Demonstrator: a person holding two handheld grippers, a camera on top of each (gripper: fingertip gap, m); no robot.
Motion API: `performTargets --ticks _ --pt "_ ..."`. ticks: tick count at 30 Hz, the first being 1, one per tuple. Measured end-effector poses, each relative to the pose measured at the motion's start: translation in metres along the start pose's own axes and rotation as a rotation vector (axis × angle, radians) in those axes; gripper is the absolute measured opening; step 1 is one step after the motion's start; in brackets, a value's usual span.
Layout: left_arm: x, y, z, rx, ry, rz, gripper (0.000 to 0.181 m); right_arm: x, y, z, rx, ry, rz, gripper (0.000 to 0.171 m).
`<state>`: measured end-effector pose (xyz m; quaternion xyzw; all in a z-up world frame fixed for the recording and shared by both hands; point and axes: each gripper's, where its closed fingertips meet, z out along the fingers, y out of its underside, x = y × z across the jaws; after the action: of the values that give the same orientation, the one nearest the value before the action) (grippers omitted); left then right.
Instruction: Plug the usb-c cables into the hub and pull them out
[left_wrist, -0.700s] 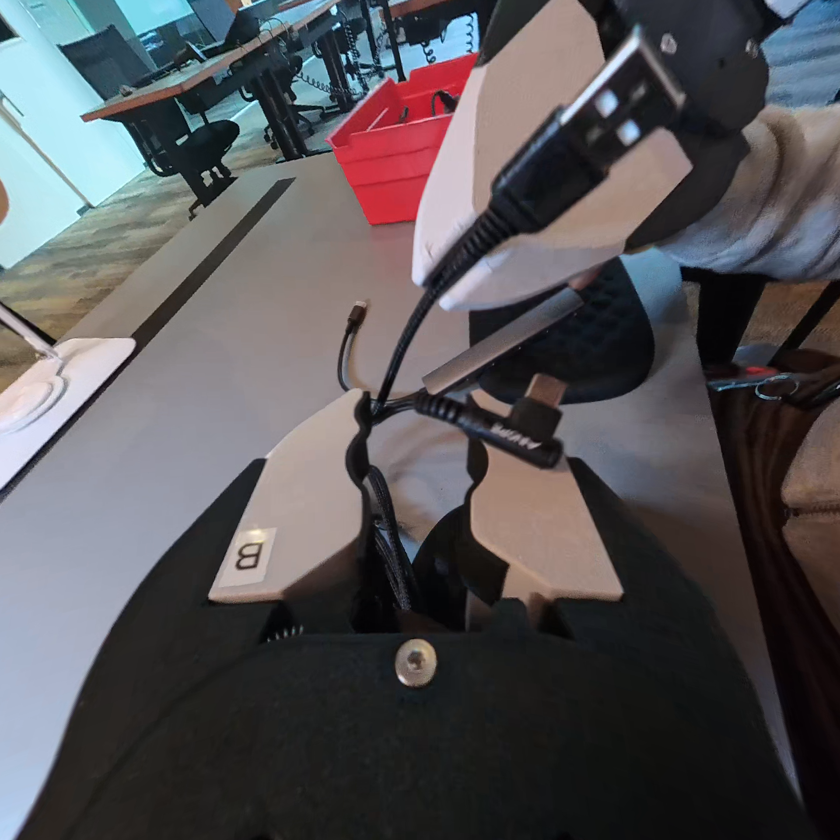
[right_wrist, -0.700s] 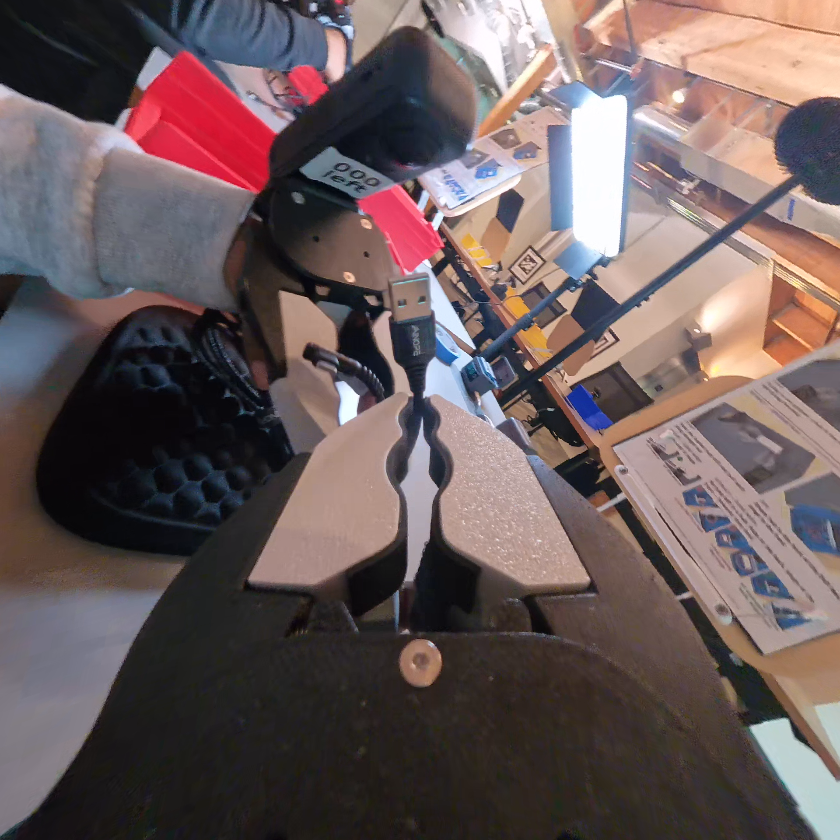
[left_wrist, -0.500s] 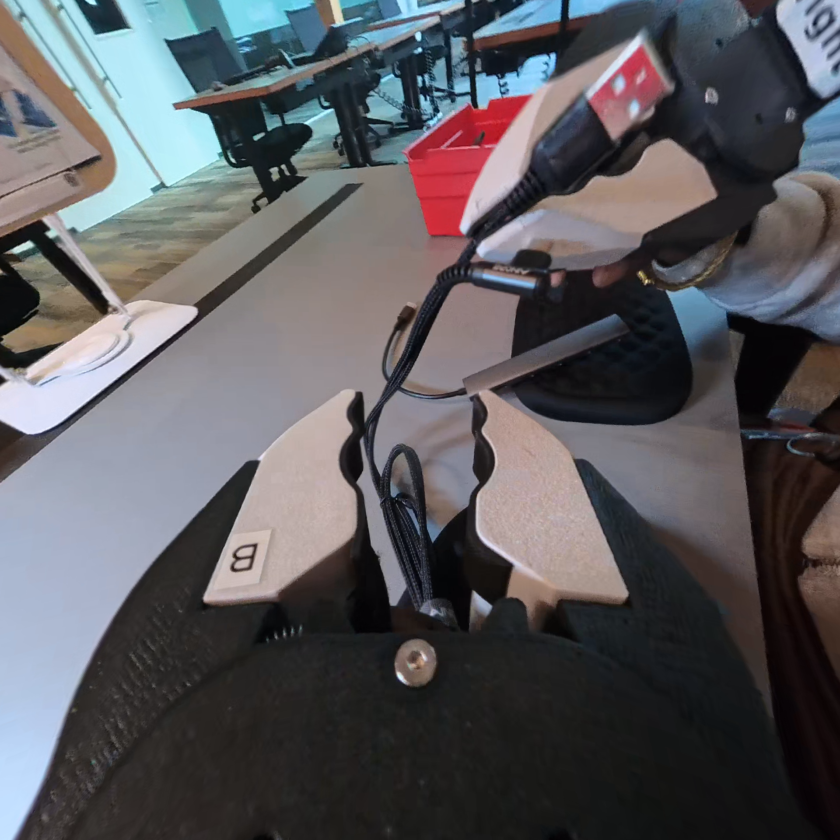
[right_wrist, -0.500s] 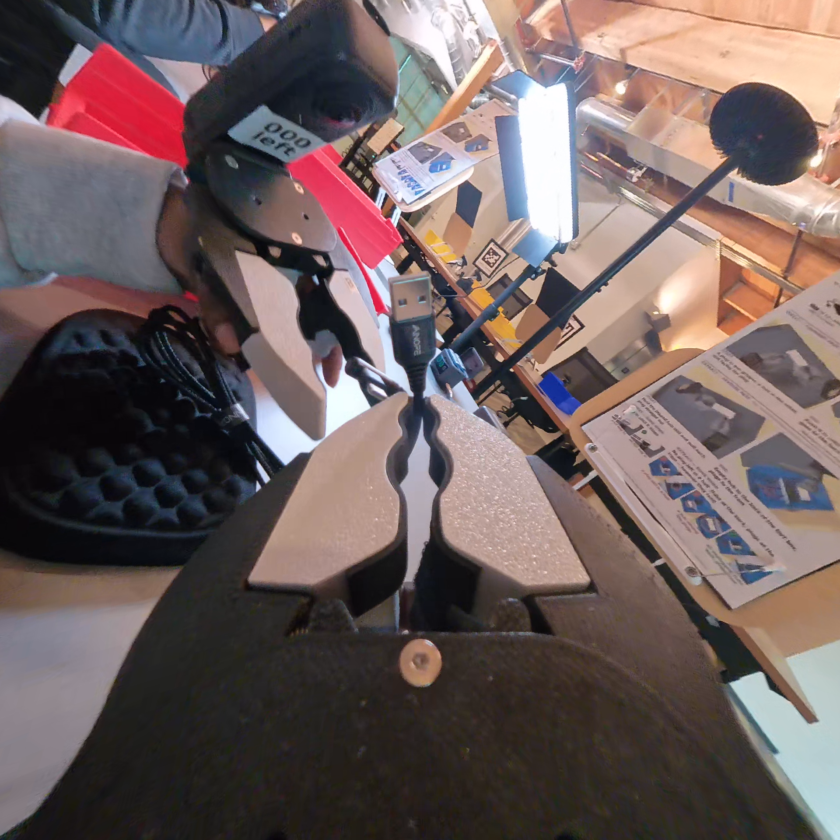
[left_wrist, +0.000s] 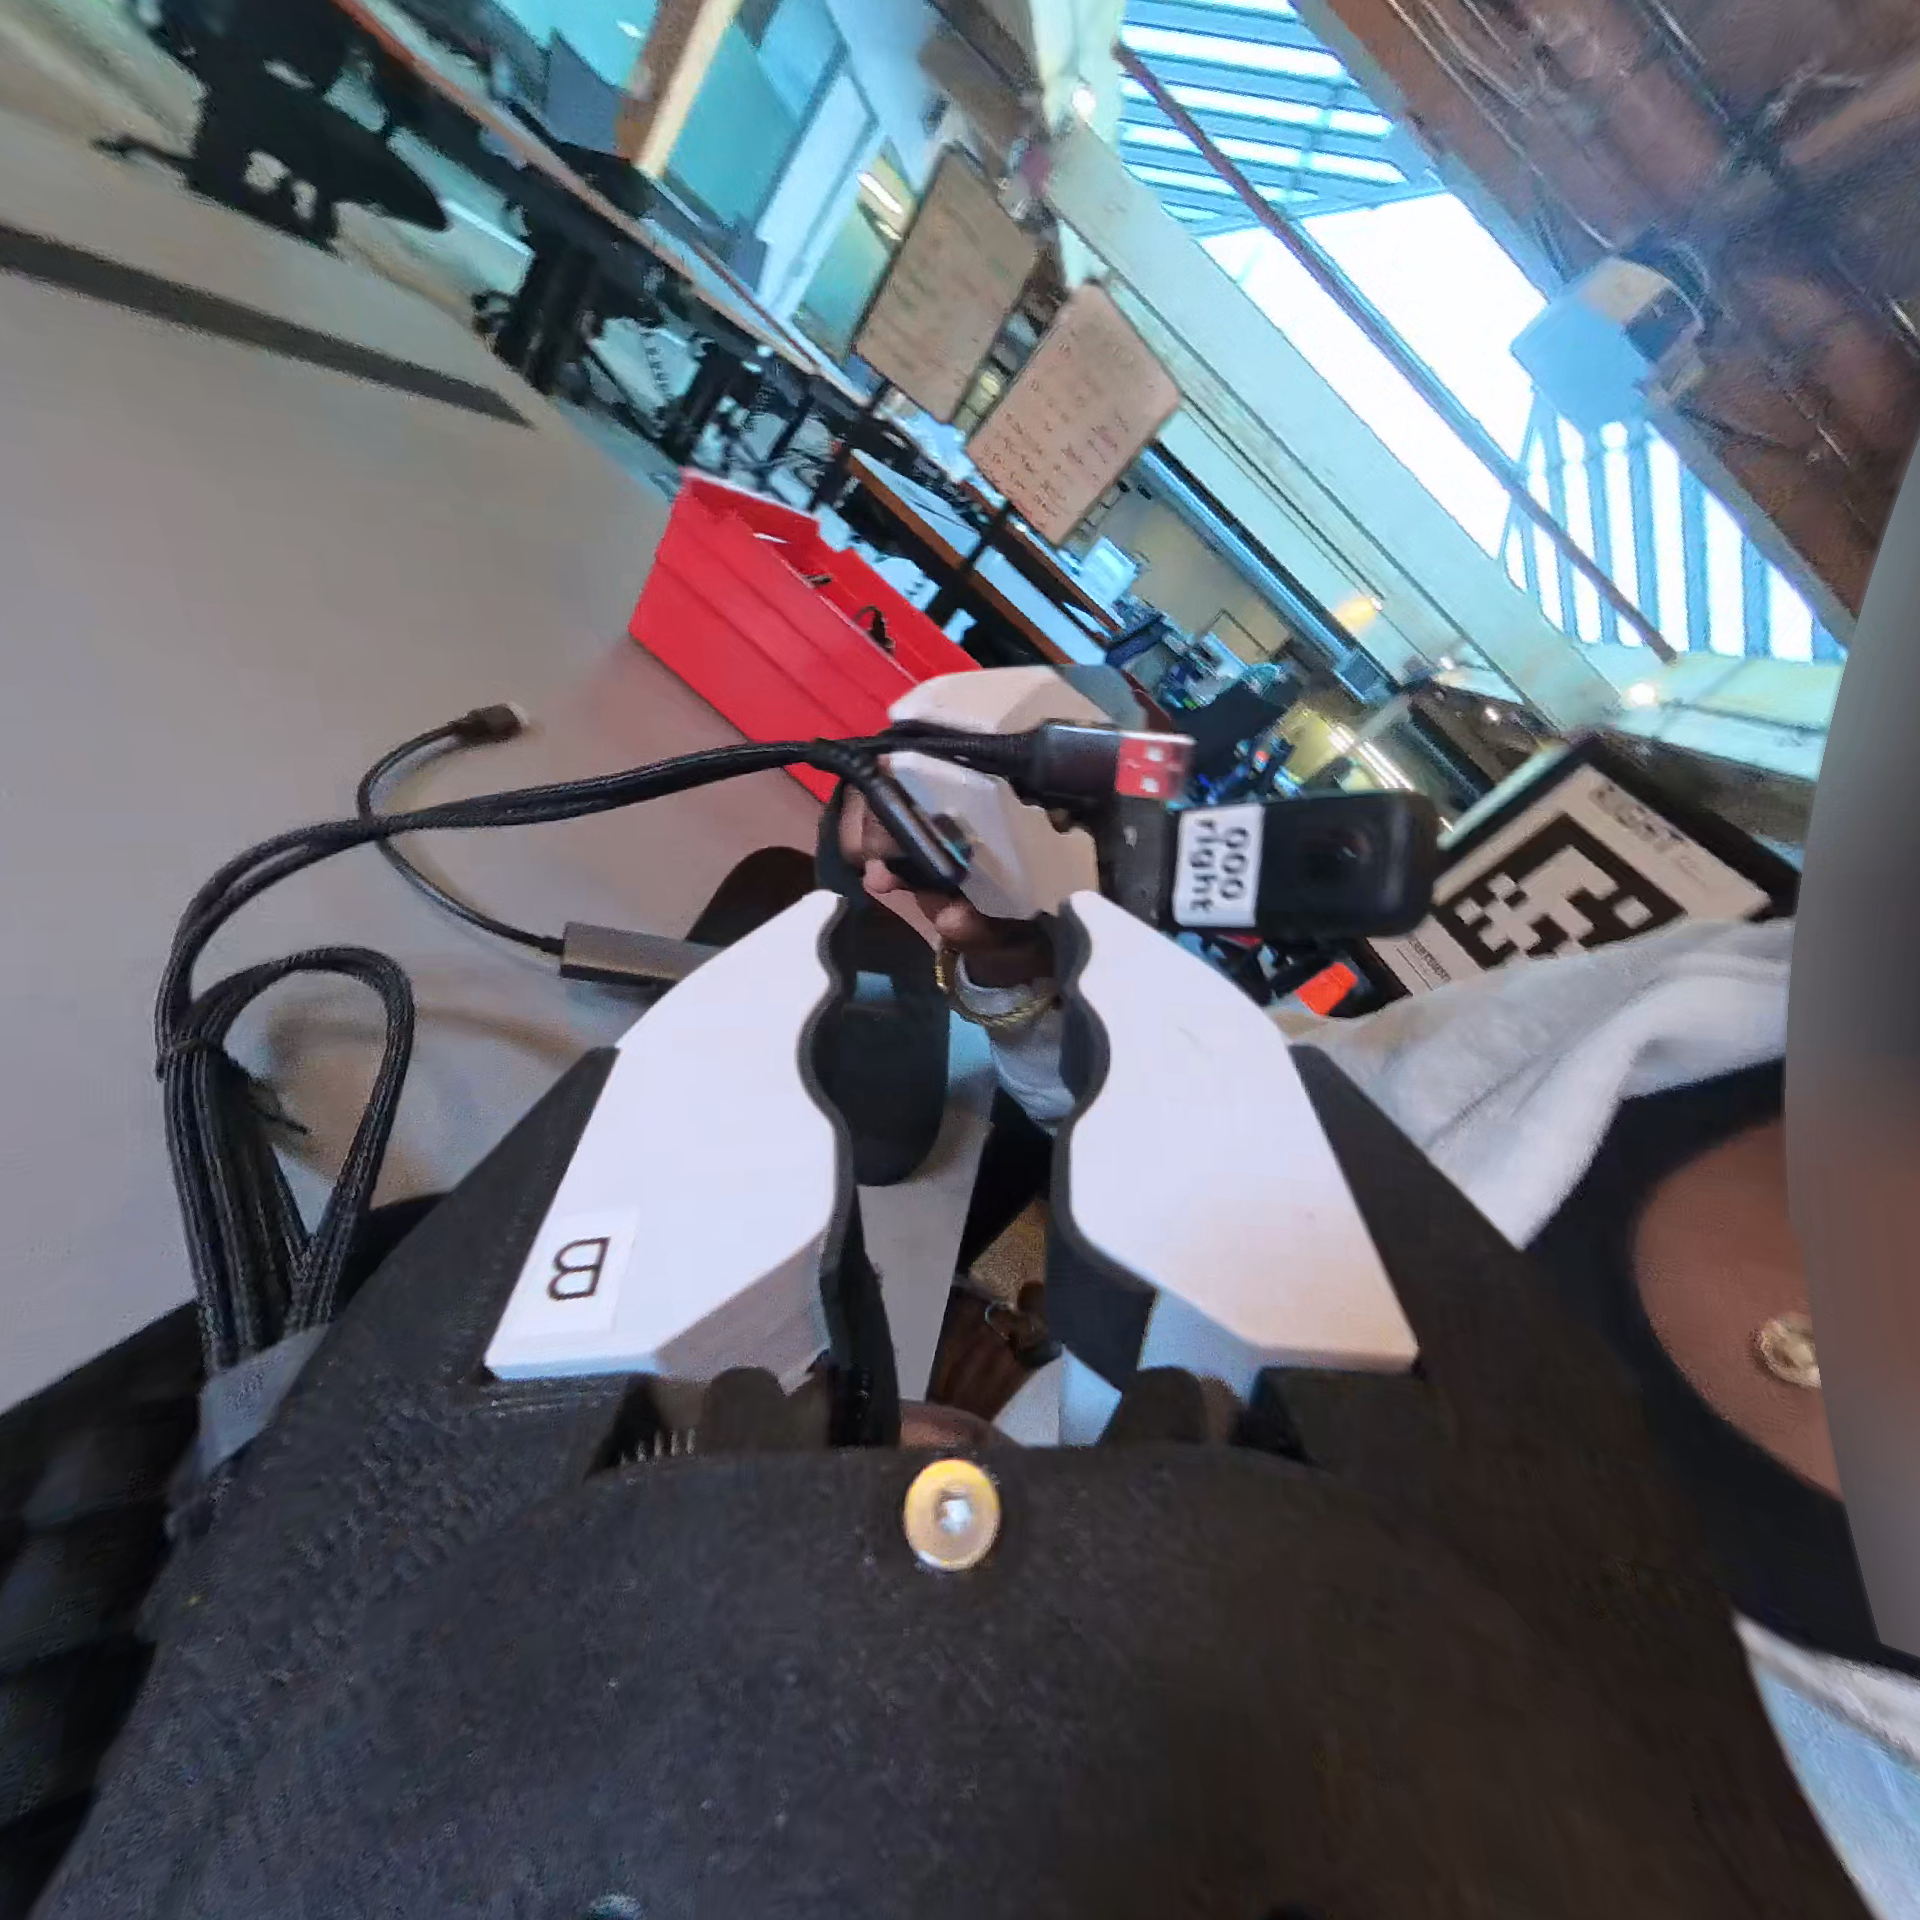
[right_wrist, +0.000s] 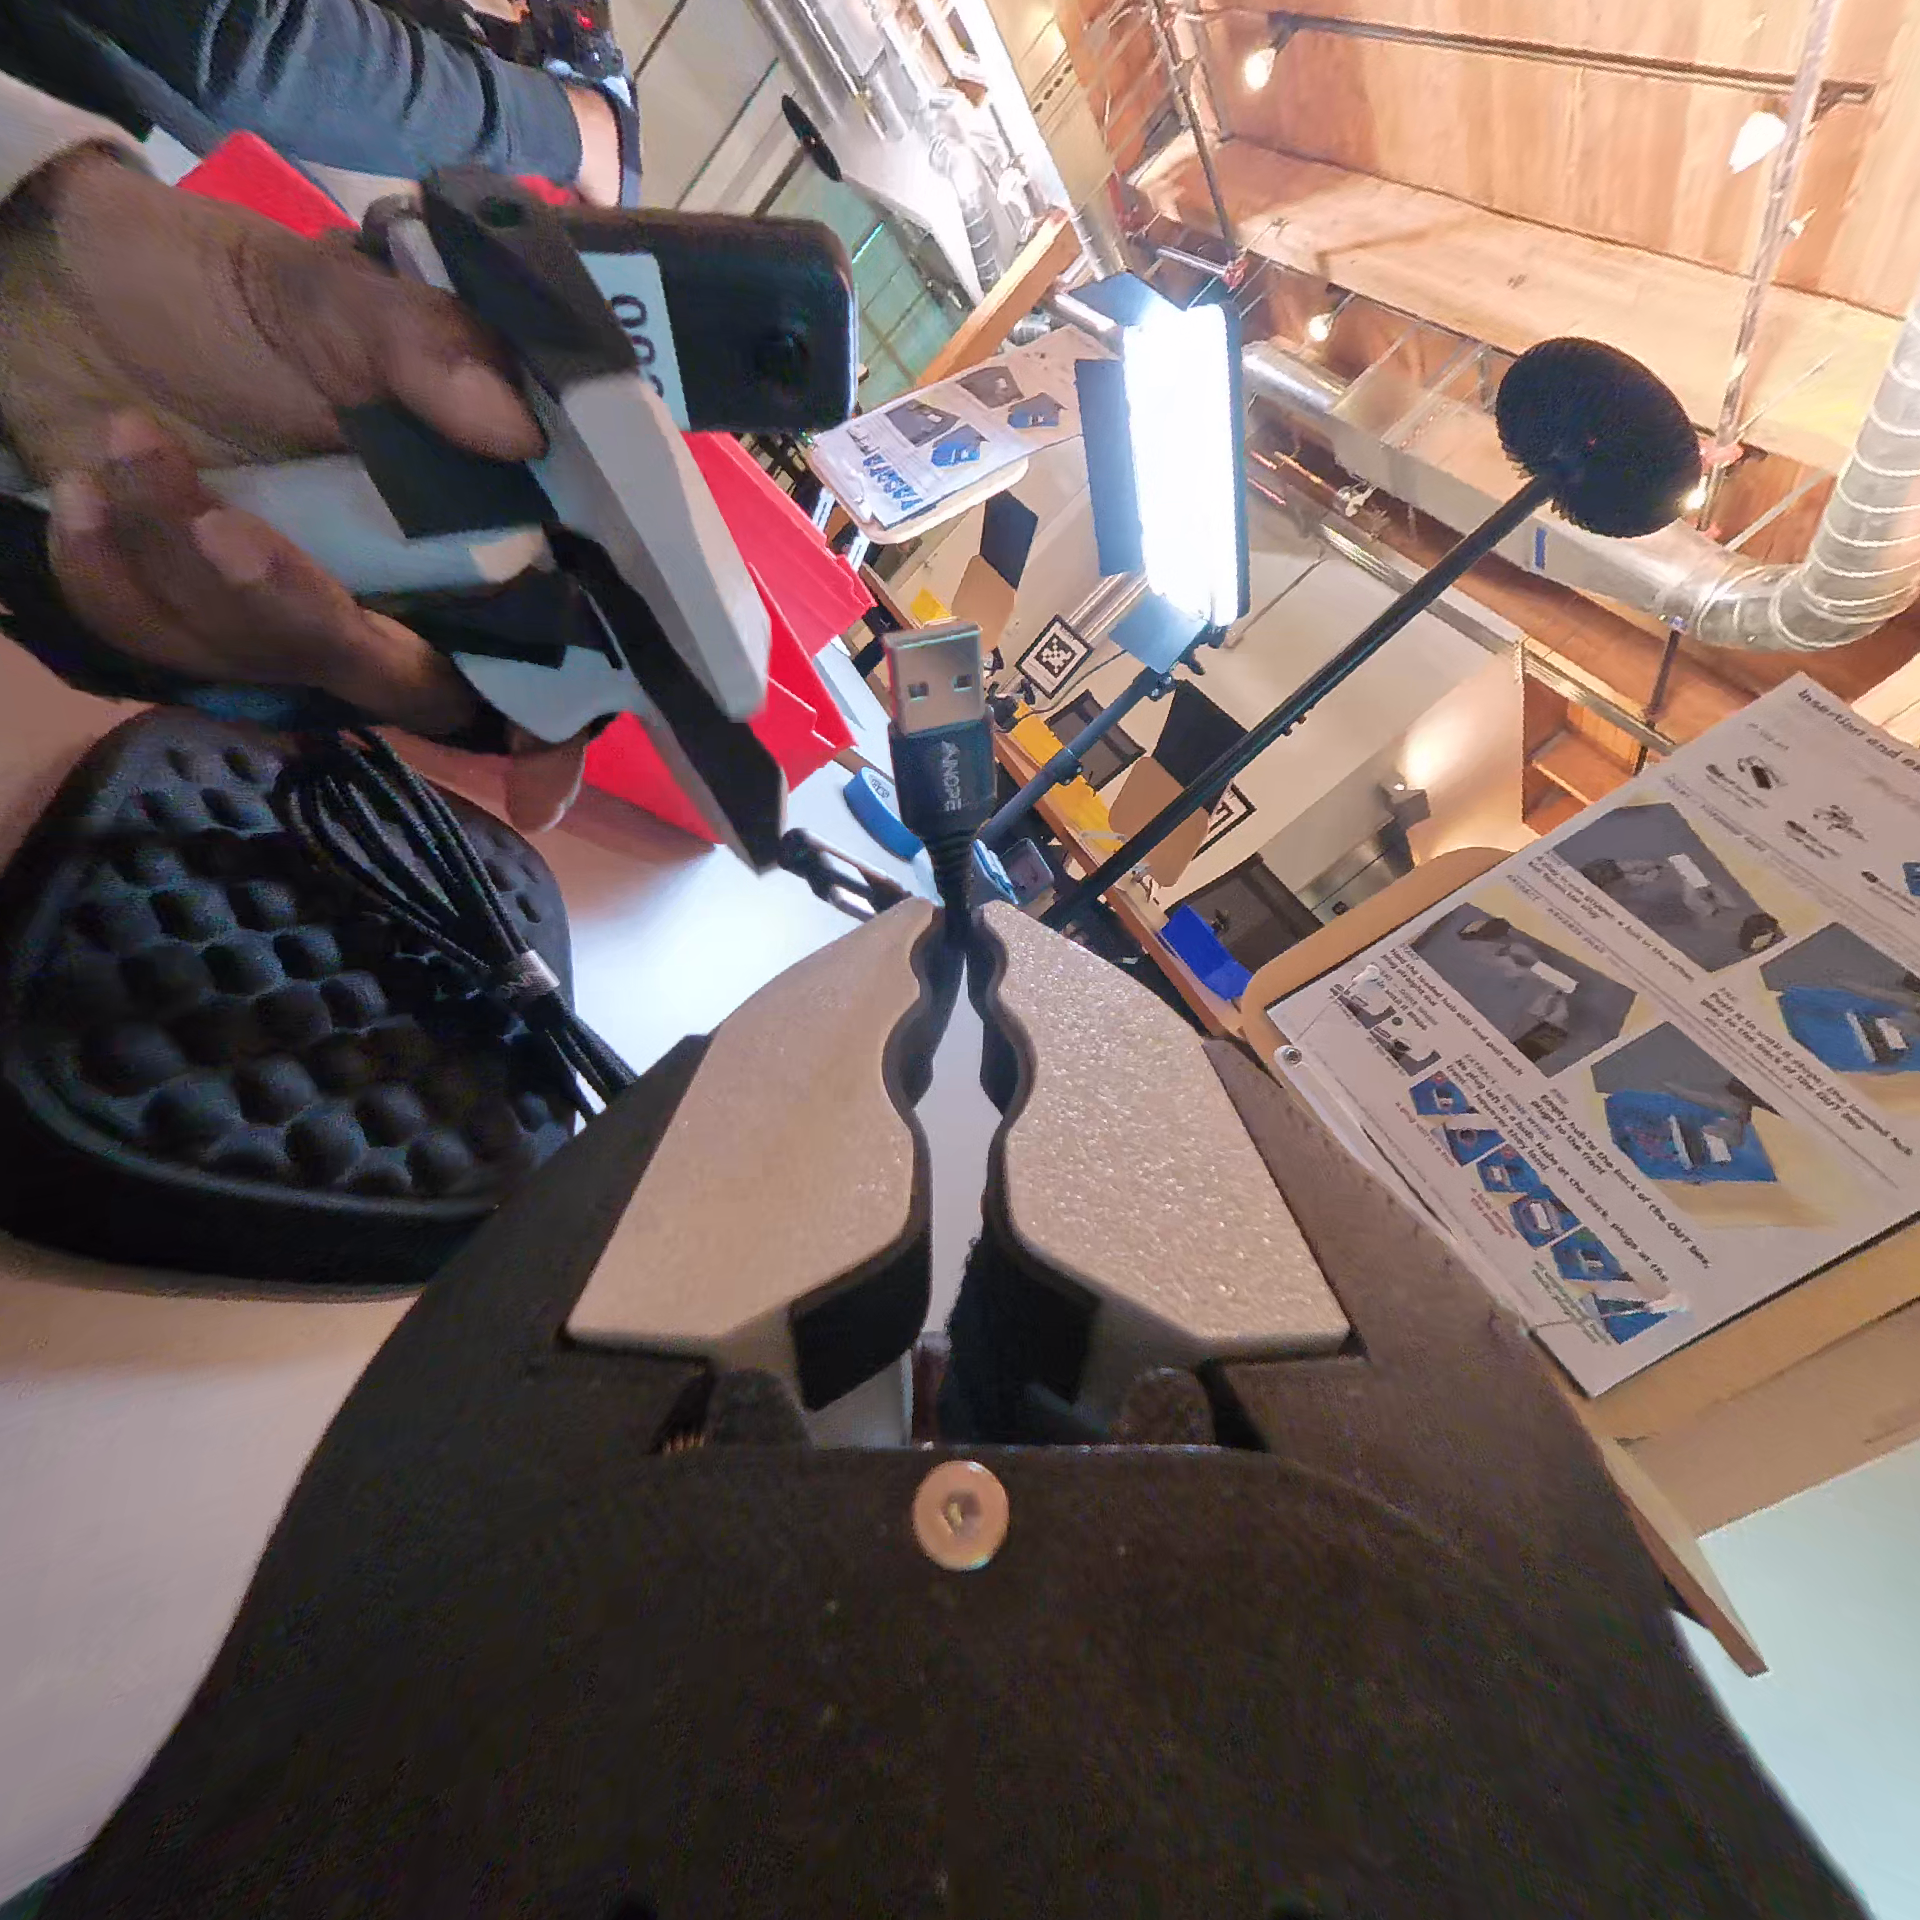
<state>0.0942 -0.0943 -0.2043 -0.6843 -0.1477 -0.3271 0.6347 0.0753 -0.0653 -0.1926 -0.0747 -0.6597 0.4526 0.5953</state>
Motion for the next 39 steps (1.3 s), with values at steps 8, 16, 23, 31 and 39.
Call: performTargets --ticks 8,16,23,31,39 --pt "-0.006 0.007 0.014 -0.027 0.052 -0.152 0.025 -0.013 -0.008 -0.001 0.032 -0.038 -0.067 0.003" --pt "0.001 0.021 0.011 -0.031 0.127 -0.163 0.01 -0.001 -0.01 -0.002 0.077 -0.07 0.218 0.004" --pt "0.004 0.018 -0.008 0.078 0.151 -0.13 0.01 0.06 0.042 0.019 -0.137 -0.018 0.721 0.006" --pt "0.016 -0.001 -0.031 0.238 0.22 -0.082 0.01 0.044 0.15 0.045 -0.616 -0.169 0.738 0.009" --pt "0.012 -0.004 -0.024 0.281 0.219 -0.094 0.009 -0.02 0.163 0.064 -0.748 -0.406 0.888 0.01"
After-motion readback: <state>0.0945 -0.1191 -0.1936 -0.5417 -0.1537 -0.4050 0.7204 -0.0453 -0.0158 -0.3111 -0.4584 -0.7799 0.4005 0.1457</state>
